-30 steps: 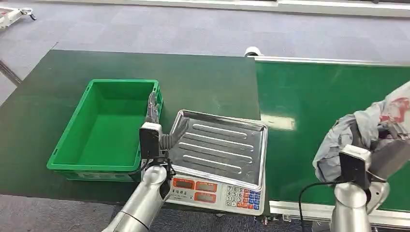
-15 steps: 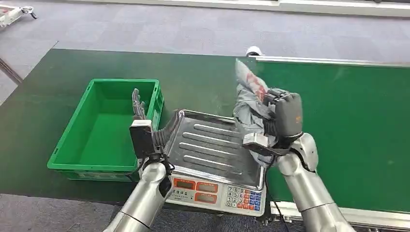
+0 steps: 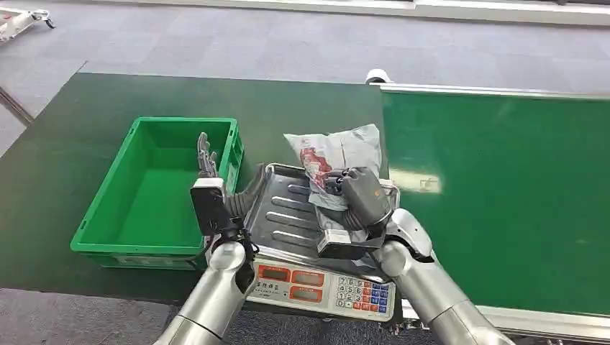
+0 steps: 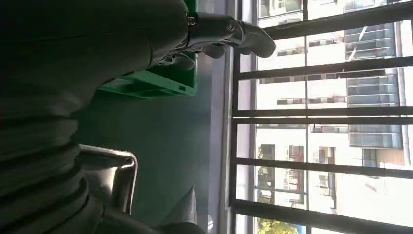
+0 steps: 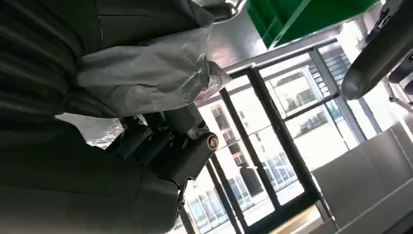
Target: Moved the parcel from conveyor to table for the left to box.
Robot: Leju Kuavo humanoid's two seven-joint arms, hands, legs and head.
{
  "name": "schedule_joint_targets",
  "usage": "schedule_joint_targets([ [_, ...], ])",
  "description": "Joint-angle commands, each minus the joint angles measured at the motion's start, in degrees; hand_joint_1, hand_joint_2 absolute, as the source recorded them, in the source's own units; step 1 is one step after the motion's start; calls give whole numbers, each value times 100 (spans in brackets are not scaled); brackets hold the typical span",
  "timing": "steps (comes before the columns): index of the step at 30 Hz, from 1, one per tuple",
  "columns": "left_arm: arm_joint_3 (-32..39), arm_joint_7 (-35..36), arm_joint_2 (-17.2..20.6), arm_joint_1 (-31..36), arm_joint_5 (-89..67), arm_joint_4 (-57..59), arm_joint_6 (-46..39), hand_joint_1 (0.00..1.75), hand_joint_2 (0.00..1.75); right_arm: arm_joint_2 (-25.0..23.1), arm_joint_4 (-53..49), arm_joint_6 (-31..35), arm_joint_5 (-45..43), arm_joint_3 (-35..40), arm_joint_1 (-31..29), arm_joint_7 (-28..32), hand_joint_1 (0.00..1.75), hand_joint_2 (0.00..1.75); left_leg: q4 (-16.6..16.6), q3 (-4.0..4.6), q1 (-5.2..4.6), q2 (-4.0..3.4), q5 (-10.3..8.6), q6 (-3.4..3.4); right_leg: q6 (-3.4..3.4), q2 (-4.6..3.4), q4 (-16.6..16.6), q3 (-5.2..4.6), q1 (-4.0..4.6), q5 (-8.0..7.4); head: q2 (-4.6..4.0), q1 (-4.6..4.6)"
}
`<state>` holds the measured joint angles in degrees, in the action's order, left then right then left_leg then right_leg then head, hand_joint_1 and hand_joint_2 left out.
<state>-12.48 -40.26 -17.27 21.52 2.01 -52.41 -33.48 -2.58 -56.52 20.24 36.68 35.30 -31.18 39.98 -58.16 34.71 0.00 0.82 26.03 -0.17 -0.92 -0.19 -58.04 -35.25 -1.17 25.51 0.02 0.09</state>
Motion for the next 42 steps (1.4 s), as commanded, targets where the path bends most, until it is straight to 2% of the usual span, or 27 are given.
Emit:
schedule_joint_targets([
  [1, 338, 26, -79, -143, 25, 155, 184, 0, 175, 578, -740, -239, -918, 1003, 18, 2, 175, 175, 11, -23, 6, -7, 5, -2, 6, 2, 16, 26, 7, 2, 0, 0],
  [10, 267, 26, -65, -170, -53, 161, 246, 0, 175, 771, -1191, -361, -1377, 1182, 29, 2, 175, 175, 8, -21, 4, -9, 5, -2, 5, -2, 14, 21, 6, 2, 0, 0],
  [11, 242, 26, -66, -163, -71, 167, 236, 0, 175, 786, -1094, -315, -1325, 1168, 35, 2, 45, 175, 7, -13, -1, -7, 2, -1, 4, -2, 8, 10, 0, 1, 0, 0],
  [12, 230, 26, -68, -174, -74, 159, 225, 0, 175, 779, -1031, -320, -1336, 1150, 56, 1, 0, 0, 13, -28, 3, -7, 4, -2, 7, 2, 16, 28, 5, 3, 0, -2],
  [19, 251, 26, -65, -170, -36, 167, 212, 0, 175, 737, -908, -313, -1454, 1021, 114, -13, 0, 0, 8, -17, 0, -8, 4, -1, 4, -3, 10, 15, 1, 2, 0, -2],
  [20, 243, 26, -52, -172, -52, 159, 204, 0, 175, 706, -784, -262, -1380, 957, 106, -157, 0, 0, 11, -27, 6, -13, 7, -3, 7, -4, 17, 27, 8, 2, 0, 0],
  [21, 243, 26, -52, -172, -52, 159, 204, 0, 175, 706, -784, -262, -1380, 957, 106, -157, 0, 175, 9, -18, 1, -8, 4, -2, 4, -2, 11, 17, 2, 2, 0, 0],
  [29, 221, 26, -14, -97, -66, 172, 184, 0, 175, 660, -271, -145, -1459, 440, 183, -443, 0, 175, 9, -20, 5, -4, 2, -2, 5, 3, 15, 23, 6, 0, 0, 0],
  [35, 174, 26, 0, -39, -80, 194, 164, 0, 175, 820, -801, -109, -1803, -22, 400, -205, 0, 175, 10, -22, 2, -1, 2, -2, 5, 7, 15, 26, 4, 2, 0, -2],
  [36, 168, 26, 6, -34, -79, 187, 158, 0, 175, 896, -953, -1, -1718, -96, 428, -207, 0, 175, 6, -16, 5, 5, 2, -2, 5, 12, 14, 23, 6, 2, 0, 0],
  [37, 164, 26, 18, -31, -88, 159, 103, 0, 175, 1001, -1091, 525, -1053, -213, 445, -563, 0, 175, 11, -24, 6, 3, 2, -2, 6, 12, 20, 30, 8, 2, 0, -2],
  [42, 164, 26, 18, -31, -88, 159, 103, 0, 175, 1001, -1091, 525, -1053, -213, 445, -563, 0, 175, 2, -12, 0, 0, 2, -1, 3, 6, 8, 14, 1, 1, 0, -2],
])
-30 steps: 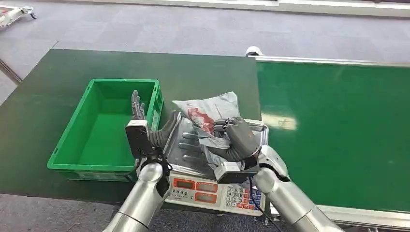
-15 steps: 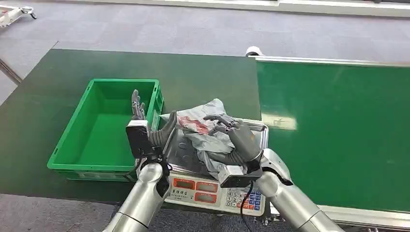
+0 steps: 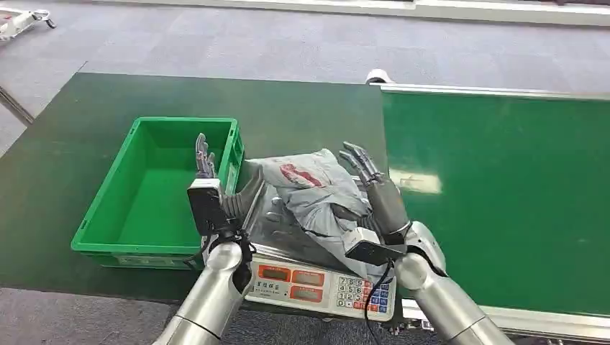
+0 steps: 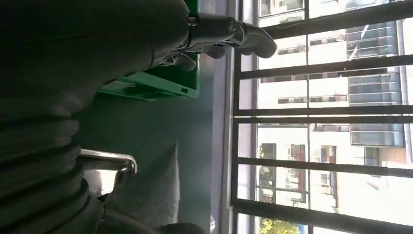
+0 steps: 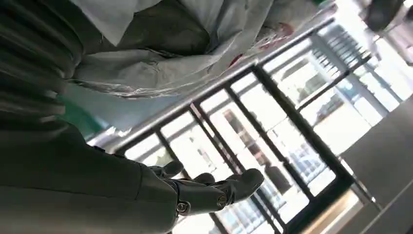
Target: Moved the parcel from conveyor to table for the left to box.
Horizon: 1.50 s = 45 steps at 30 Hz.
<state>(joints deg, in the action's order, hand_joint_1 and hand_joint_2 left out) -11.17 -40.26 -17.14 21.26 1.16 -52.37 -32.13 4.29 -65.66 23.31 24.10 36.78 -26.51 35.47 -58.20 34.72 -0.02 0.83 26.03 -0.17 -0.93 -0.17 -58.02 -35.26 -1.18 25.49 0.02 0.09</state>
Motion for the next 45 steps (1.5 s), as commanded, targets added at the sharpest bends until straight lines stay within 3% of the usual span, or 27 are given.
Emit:
schedule_joint_targets([
  [1, 33, 26, 5, -5, -3, 155, -32, 0, 175, 315, -178, 218, 205, -362, -22, -112, 0, 175, 8, -20, 3, -5, 3, -2, 6, 2, 11, 22, 5, 2, 0, -2],
  [5, 65, 26, 6, -32, 33, 168, -19, 0, 175, 362, -235, 551, 340, -645, 39, -249, 0, 175, 13, -30, 7, -5, 3, -4, 10, 5, 19, 33, 10, 2, 0, -2],
  [9, 62, 26, -15, -73, 25, 172, -31, 0, 175, 291, -654, 360, -986, -1618, 530, -26, 0, 175, 13, -24, 8, 12, 1, -2, 7, 21, 21, 34, 10, 4, 0, 0],
  [10, 60, 26, -12, -40, 10, 182, -78, 0, 175, 306, -638, 247, -1176, -1864, 618, -98, 0, 0, 7, -14, 2, 12, 0, -1, 4, 18, 10, 19, 4, 5, 0, -2],
  [11, 63, 26, -4, -34, 4, 164, -102, 0, 175, 336, -587, 179, -1130, -1923, 632, -173, 0, 0, 11, -23, 6, 13, 2, -1, 6, 21, 18, 31, 8, 6, 0, -2],
  [12, 77, 26, 23, -51, -4, 99, -146, 0, 175, 382, -387, 109, -826, -1996, 607, -489, 0, 175, 12, -26, 7, 16, 3, -1, 6, 25, 20, 38, 9, 7, 0, -2],
  [14, 82, 26, 82, -87, -4, 4, -155, 0, 175, 298, -157, -271, -789, -2197, 545, -623, 0, 175, 10, -25, 7, 7, 4, 0, 6, 16, 20, 35, 9, 4, 0, -2],
  [15, 91, 26, 114, -81, -21, -25, -183, 0, 175, 362, 165, -474, -314, -2080, 374, -977, 0, 175, 8, -16, 0, 0, 5, 3, 4, 6, 11, 20, 2, 2, 0, -2],
  [17, 106, 26, 172, -53, -18, 19, -140, 0, 175, 586, 889, -1671, 470, -1525, -56, -1973, 0, 175, 13, -33, 5, -14, 9, 2, 9, -4, 22, 36, 8, -1, 0, -2],
  [18, 106, 26, 183, -48, -22, 33, -103, 0, 175, 660, 1001, -1758, 768, -1353, -148, -2007, 0, 175, 9, -25, 3, -19, 8, 3, 6, -11, 16, 27, 5, -4, 0, -2],
  [19, 138, 26, 186, -43, -30, 40, -83, 0, 175, 516, 1159, -2020, 375, -1633, -148, -1685, 0, 175, 5, -16, 2, -18, 7, 4, 4, -13, 12, 19, 3, -4, 0, -2],
  [21, 143, 26, 180, -31, -57, 80, -73, 0, 175, 654, 1324, -2331, 909, -1330, -208, -1889, 0, 175, 19, -37, 7, -25, 5, 1, 10, -15, 28, 40, 10, -9, 0, 0],
  [25, 143, 26, 182, 65, -75, 242, -46, 0, 175, 674, 1465, -3049, 1145, -1077, -327, -1955, 0, 175, 15, -34, 5, -15, 5, 0, 9, -1, 20, 37, 8, -3, 0, 0],
  [30, 176, 26, 166, 104, -68, 279, -52, 0, 175, 643, 1669, -3355, 1237, -989, -488, -1908, 0, 175, 7, -33, 8, -18, 4, -2, 4, -14, 15, 31, 10, -3, 0, 0],
  [33, 204, 26, 166, 58, -78, 189, -62, 0, 175, 538, 1595, -3082, 1291, -1020, -530, -1394, 0, 175, 11, -41, 8, -22, 1, -1, 7, -11, 19, 40, 11, -7, 0, -2],
  [38, 194, 26, 149, -26, -98, 42, -15, 0, 175, 382, 253, -2285, 986, -1478, -62, -411, 0, 175, 13, -43, 8, -34, 2, -3, 9, -20, 18, 40, 10, -9, 0, -2],
  [41, 155, 26, 113, 23, -104, 109, 33, 0, 175, 336, -346, -2430, 609, -1712, 241, -92, 0, 175, 9, -42, 6, -28, 7, -4, 7, -16, 11, 39, 8, -3, 0, -2],
  [45, 155, 26, 113, 23, -104, 109, 33, 0, 175, 336, -346, -2430, 609, -1712, 241, -92, 0, 175, 7, -39, 4, -16, 7, -1, 5, -5, 9, 38, 7, 1, 0, 0],
])
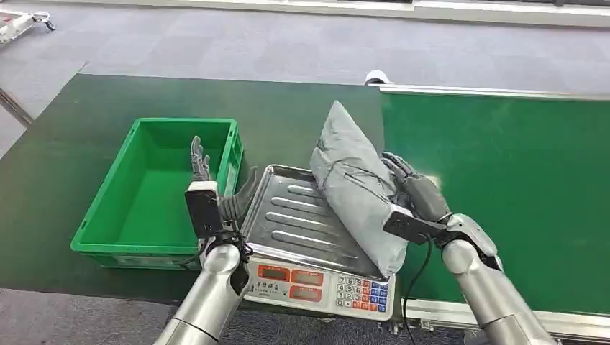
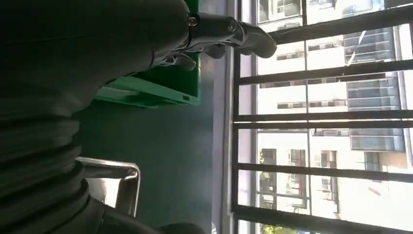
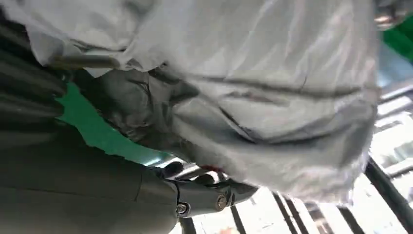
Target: Moved the parcel from conveyor to table for the left to box.
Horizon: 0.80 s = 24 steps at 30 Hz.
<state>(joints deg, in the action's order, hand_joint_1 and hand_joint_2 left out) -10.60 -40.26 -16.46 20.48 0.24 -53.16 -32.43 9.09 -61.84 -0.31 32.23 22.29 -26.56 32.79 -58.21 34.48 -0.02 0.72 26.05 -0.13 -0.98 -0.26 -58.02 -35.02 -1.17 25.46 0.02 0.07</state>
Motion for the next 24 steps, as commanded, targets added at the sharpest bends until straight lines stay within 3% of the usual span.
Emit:
schedule_joint_targets([
  [1, 98, 26, 46, 101, -12, 187, 63, 0, 175, -145, -728, -69, -205, -263, 247, 176, 0, 175, 6, -12, 6, -8, 6, -4, 9, -3, 10, 13, 7, 4, 0, 0],
  [5, 91, 26, 25, 122, -13, 215, 71, 0, 175, -188, -949, 56, -326, -382, 386, 388, 0, 175, 8, -10, 3, -8, 4, -2, 9, -1, 10, 11, 5, 4, 0, 0],
  [8, 45, 26, -1, 159, -10, 260, 74, 0, 175, -360, -1769, 205, -809, -851, 756, 720, 0, 175, 6, -6, 7, -2, 4, -3, 10, 5, 10, 10, 8, 5, 0, 0],
  [11, 17, 26, 2, 179, 9, 287, 54, 0, 175, -441, -2004, -200, -1286, -1170, 838, 361, 0, 175, 3, -3, 3, 6, 5, -3, 10, 12, 6, 7, 5, 9, 0, 0],
  [14, 22, 26, 40, 132, 25, 223, 3, 0, 175, -506, -1780, -17, -1056, -1432, 740, -95, 0, 175, 5, -6, 2, 3, 4, -2, 9, 9, 7, 9, 3, 7, 0, 2],
  [16, 33, 26, 48, 99, 28, 185, -14, 0, 175, -659, -1807, 628, -860, -1822, 734, -201, 0, 175, 6, -8, 3, -1, 4, -2, 9, 6, 9, 11, 5, 5, 0, 0],
  [22, 25, 26, 14, 150, 33, 250, -4, 0, 175, -800, -2149, 874, -1181, -2161, 864, 28, 0, 175, 3, -4, 4, 4, 4, -1, 8, 10, 8, 9, 5, 6, 0, 0],
  [24, -4, 26, -30, 244, 30, 363, 33, 0, 175, -905, -2542, 1026, -1418, -2305, 1068, 401, 0, 175, 7, -10, 5, -2, 6, -3, 10, 5, 11, 14, 6, 6, 0, 0],
])
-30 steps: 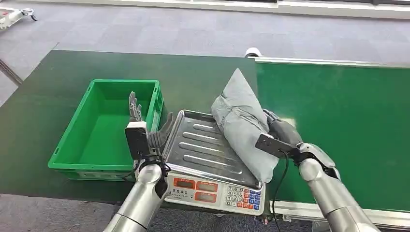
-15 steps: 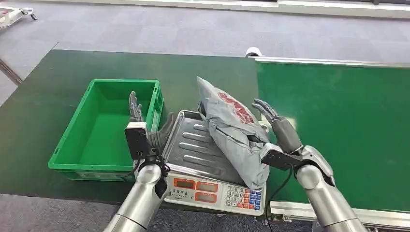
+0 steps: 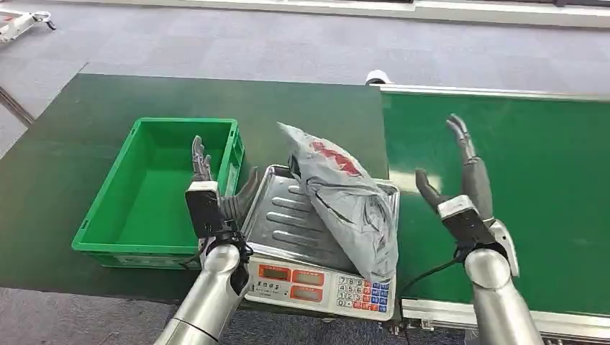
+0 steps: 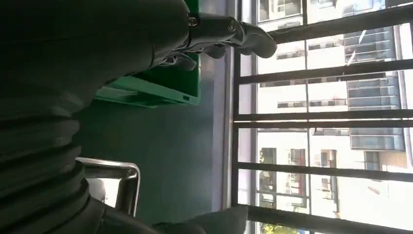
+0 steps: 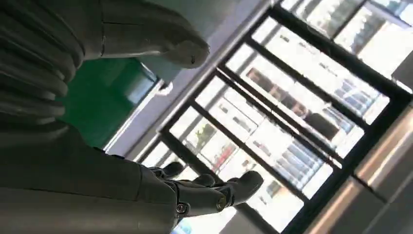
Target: Moved the parcel from conveyor to table for the left to box.
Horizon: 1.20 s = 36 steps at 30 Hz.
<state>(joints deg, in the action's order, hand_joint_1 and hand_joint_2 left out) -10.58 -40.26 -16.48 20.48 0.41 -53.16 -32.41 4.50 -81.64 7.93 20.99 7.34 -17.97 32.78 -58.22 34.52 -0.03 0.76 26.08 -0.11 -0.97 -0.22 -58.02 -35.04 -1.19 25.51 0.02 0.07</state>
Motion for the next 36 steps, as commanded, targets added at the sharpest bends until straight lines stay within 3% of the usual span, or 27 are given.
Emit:
schedule_joint_targets([
  [1, -16, 26, -32, 251, 10, 369, 14, 0, 175, -454, -597, 210, -298, -815, 235, 411, 0, 175, 4, -8, 3, -1, 1, -4, 7, 4, 4, 7, 4, 2, 0, 2],
  [4, -30, 26, -25, 246, 21, 345, 15, 0, 175, -517, -459, 224, -315, -828, 243, 315, 0, 175, 10, -17, 6, 2, 1, -6, 11, 11, 12, 18, 8, 3, 0, 0],
  [8, -70, 26, -30, 237, -4, 326, 20, 0, 175, -776, -320, 1080, -403, -1265, 329, 666, 0, 175, 10, -20, 9, -7, 1, -6, 10, 3, 16, 20, 11, 0, 0, 0],
  [9, -128, 26, -24, 256, -26, 363, 52, 0, 175, -839, -227, 1070, -904, -1458, 367, 637, 0, 175, 4, -11, 9, -4, 1, -5, 8, 5, 10, 11, 11, 0, 0, 2],
  [11, -217, 26, -10, 262, -55, 389, 79, 0, 175, -811, 6, 1454, -983, -1731, 487, 722, 0, 175, 9, -15, 10, 4, -1, -5, 9, 14, 14, 19, 12, 1, 0, 2],
  [20, -231, 26, 15, 252, -53, 381, 65, 0, 175, -851, -10, 1531, -1392, -2042, 644, 722, 0, 175, 9, -18, 8, -8, 7, -2, 10, 2, 14, 17, 10, 1, 0, 0],
  [24, -297, 26, 109, 251, -77, 451, 119, 0, 175, -710, 811, 1534, -1813, -2412, 700, 722, 0, 175, 8, -14, 7, 4, 3, -1, 7, 11, 13, 12, 9, 2, 0, 2],
  [31, -521, 26, 228, 263, -175, 600, 350, 0, 175, -400, 2050, 870, -1749, -1970, 515, 722, 0, 175, 9, -17, 10, -14, 9, 1, 6, -6, 17, 16, 11, -1, 0, 0],
  [36, -755, 26, 342, 225, -299, 586, 607, 0, 175, -312, 2153, 1439, -1487, -1449, 555, 722, 0, 175, 16, -25, 10, -17, 9, 0, 11, -5, 23, 25, 12, -1, 0, 0],
])
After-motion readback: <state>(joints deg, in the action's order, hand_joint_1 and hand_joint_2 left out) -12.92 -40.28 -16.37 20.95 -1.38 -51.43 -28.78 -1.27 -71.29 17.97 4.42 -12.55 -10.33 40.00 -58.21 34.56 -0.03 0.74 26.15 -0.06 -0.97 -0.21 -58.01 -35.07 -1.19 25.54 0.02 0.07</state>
